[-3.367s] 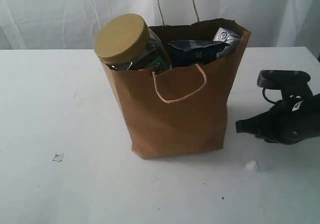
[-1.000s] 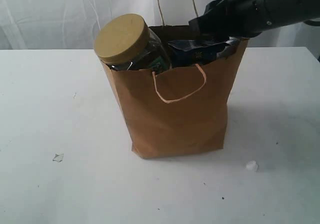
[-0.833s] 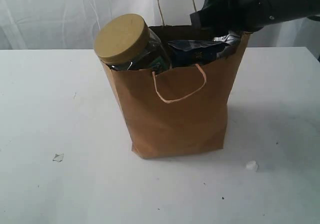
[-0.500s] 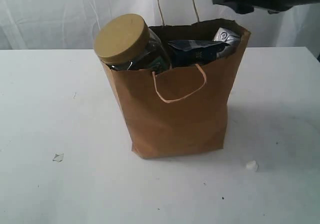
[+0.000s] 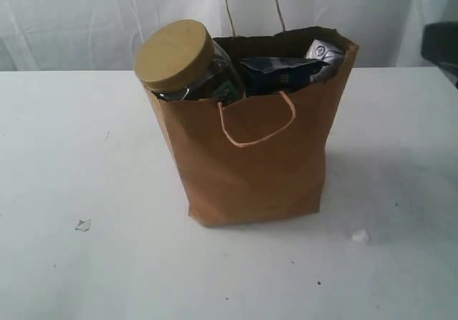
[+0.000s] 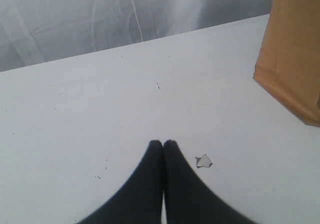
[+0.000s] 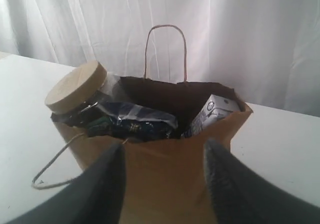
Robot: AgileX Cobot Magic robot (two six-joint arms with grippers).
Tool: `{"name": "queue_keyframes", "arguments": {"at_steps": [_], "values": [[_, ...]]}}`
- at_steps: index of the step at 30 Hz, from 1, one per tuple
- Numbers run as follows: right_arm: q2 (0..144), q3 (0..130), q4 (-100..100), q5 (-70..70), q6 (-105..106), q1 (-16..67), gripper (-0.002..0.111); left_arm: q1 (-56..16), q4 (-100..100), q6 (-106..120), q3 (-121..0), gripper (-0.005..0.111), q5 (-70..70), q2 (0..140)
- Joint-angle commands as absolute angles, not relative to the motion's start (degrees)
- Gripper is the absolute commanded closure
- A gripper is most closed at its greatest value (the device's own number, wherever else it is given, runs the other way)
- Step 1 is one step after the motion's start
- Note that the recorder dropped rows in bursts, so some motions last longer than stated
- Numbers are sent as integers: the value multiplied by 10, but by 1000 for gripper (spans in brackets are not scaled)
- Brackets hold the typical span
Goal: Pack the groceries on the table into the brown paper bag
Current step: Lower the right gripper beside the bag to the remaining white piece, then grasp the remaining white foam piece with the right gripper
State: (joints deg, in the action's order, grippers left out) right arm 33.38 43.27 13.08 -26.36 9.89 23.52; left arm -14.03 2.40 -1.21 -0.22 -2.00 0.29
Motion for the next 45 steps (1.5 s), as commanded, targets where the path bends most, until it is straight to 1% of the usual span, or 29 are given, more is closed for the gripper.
{"name": "queue_keyframes", "arguments": {"at_steps": [1,6,9,11,13,17,24,29,33,37,45], "values": [[256,368,129,-303,96,234,62,-139,18,-12,0,107,-17,0],[213,287,130,-307,86,234,62,-139,18,-12,0,107,-17,0],[213,270,128,-312,78,234,62,-139,18,-12,0,107,-17,0],[220,265,108,-327,13,234,62,-139,18,-12,0,107,-17,0],[237,264,75,-374,-59,234,62,-139,18,-12,0,107,-17,0],[305,261,24,-420,-77,234,62,-139,18,-12,0,107,-17,0],[476,268,17,-399,-61,234,62,-139,18,-12,0,107,-17,0],[618,278,34,-347,-60,234,62,-139,18,-12,0,107,-17,0],[704,308,34,-306,-58,234,62,-139,18,-12,0,107,-17,0],[770,350,32,-295,-60,233,62,-139,18,-12,0,107,-17,0],[859,393,27,-275,-92,193,62,-139,18,-12,0,107,-17,0]]}}
